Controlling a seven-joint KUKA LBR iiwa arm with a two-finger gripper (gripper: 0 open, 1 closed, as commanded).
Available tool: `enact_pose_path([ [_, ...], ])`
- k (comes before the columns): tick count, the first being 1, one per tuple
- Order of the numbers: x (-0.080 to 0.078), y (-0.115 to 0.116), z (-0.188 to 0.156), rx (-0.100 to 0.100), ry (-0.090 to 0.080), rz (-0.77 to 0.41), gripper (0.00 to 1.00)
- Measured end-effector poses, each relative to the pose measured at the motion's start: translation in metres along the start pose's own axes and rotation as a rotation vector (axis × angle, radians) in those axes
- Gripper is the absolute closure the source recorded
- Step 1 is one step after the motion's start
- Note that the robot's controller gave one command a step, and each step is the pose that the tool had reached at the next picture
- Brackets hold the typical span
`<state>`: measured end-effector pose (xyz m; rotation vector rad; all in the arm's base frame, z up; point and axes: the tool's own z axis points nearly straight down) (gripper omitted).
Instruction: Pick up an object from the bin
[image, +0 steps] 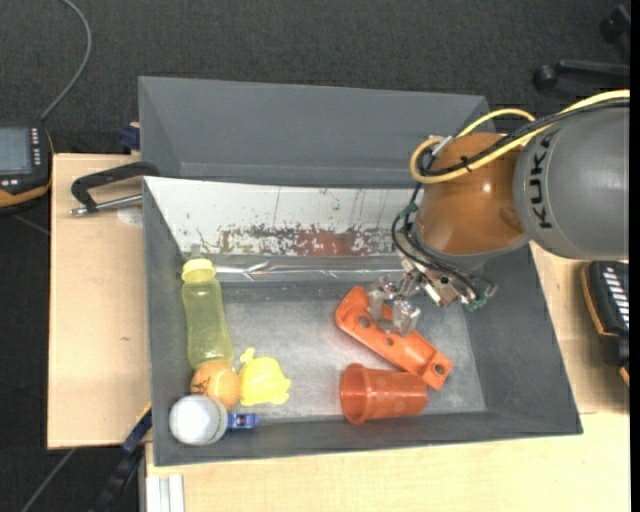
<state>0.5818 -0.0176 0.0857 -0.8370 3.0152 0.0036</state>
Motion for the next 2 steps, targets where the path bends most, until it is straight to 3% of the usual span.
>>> enact_pose_path([
  [1,0.0001,0.0000,0.0000,0.000,0.000,0.000,0.00],
  [2,0.0000,0.0000,0.0000,0.000,0.000,0.000,1.00],
])
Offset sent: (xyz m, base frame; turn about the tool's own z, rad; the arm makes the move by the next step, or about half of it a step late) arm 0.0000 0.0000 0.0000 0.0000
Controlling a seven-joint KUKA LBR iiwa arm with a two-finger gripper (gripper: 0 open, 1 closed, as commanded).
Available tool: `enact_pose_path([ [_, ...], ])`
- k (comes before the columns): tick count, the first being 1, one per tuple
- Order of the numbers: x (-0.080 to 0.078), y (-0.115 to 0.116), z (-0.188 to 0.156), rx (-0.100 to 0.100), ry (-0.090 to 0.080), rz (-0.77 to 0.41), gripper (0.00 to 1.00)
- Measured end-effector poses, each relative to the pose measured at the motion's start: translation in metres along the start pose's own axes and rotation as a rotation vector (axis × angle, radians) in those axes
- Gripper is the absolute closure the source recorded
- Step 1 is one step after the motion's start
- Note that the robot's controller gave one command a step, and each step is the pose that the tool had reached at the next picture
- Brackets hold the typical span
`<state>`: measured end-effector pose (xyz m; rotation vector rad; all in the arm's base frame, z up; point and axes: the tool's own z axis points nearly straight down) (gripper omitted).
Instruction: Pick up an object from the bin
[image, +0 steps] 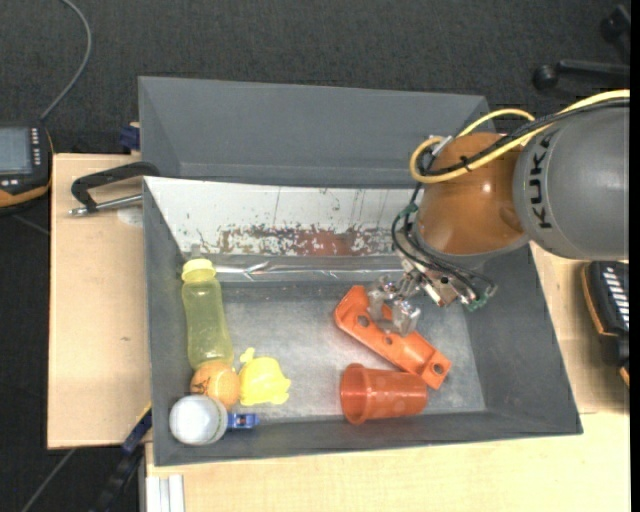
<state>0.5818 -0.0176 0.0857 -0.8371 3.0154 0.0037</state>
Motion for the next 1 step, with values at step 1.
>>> enact_pose_path([
  [1,0.0001,0.0000,0.0000,0.000,0.000,0.000,0.00],
])
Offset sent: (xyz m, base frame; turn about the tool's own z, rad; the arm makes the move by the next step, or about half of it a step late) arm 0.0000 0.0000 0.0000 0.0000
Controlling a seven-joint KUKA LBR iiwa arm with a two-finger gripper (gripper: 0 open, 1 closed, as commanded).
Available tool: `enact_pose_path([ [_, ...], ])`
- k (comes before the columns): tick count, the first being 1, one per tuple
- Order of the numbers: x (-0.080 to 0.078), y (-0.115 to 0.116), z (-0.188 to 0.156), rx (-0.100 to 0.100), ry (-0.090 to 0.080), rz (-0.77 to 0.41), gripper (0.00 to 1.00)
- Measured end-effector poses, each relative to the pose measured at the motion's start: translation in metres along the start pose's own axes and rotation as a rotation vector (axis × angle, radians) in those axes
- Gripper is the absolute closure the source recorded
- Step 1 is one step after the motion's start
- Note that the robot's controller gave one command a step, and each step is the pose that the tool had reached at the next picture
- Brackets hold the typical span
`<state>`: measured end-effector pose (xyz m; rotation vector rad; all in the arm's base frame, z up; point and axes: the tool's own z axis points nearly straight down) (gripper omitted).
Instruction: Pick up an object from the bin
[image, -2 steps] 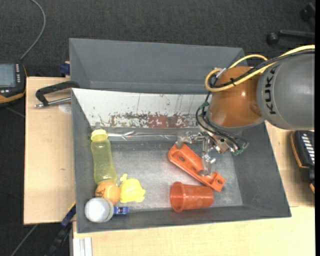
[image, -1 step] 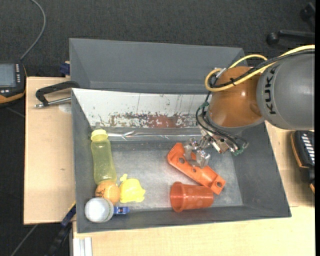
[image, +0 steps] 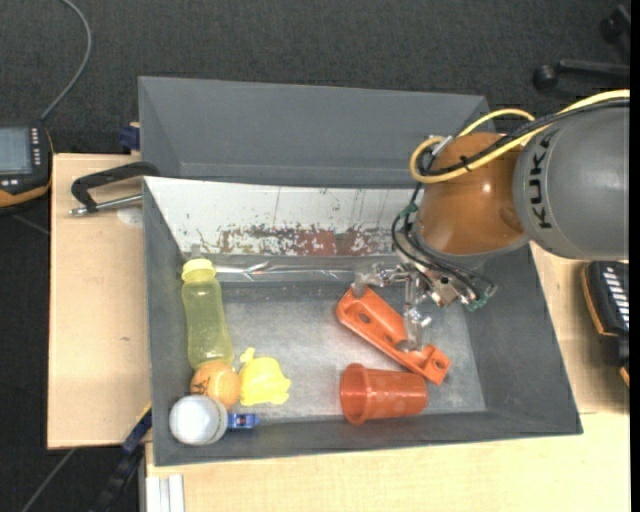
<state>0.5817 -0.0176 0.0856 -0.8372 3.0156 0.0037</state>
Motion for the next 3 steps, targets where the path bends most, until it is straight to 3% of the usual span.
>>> enact_pose_path([
  [1,0.0000,0.0000,0.0000,0.000,0.000,0.000,1.00],
  [2,0.0000,0.0000,0.0000,0.000,0.000,0.000,0.00],
  [3,0.0000,0.0000,0.0000,0.000,0.000,0.000,0.00],
])
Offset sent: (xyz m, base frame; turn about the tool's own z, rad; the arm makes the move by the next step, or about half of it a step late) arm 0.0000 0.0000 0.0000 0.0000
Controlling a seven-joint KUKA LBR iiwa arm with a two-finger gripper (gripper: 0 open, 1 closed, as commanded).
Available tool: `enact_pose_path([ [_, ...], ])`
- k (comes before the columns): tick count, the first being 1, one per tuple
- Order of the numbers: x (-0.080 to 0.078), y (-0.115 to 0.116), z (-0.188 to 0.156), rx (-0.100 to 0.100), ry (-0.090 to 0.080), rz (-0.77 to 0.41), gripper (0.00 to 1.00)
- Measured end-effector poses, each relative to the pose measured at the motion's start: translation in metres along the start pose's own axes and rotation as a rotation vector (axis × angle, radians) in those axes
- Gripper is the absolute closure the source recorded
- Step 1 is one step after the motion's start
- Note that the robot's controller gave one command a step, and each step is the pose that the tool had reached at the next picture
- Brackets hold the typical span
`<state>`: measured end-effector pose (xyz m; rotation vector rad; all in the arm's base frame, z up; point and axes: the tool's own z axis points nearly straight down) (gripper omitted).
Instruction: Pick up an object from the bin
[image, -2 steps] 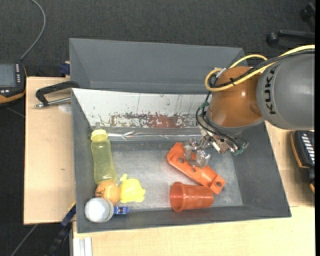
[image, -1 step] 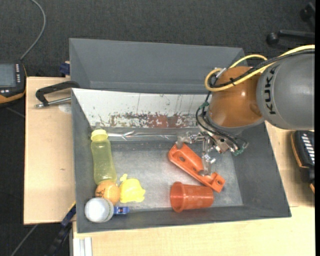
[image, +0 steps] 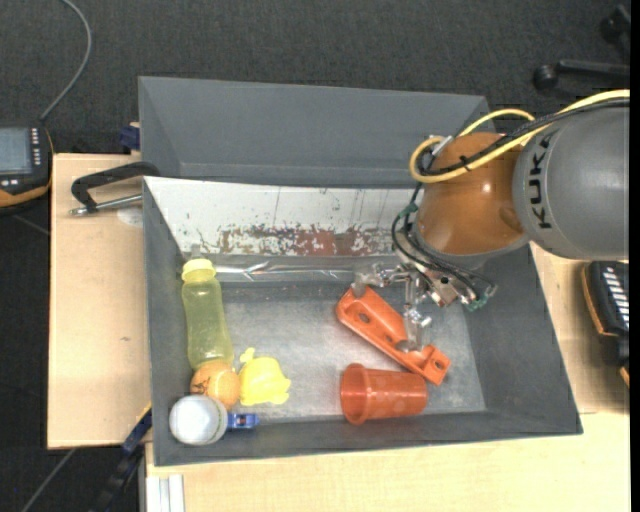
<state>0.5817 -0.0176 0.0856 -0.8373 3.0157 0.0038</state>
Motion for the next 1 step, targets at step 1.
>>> enact_pose_path([
  [1,-0.0332,0.0200,0.0111,0.005,-0.008,-0.321,1.00],
])
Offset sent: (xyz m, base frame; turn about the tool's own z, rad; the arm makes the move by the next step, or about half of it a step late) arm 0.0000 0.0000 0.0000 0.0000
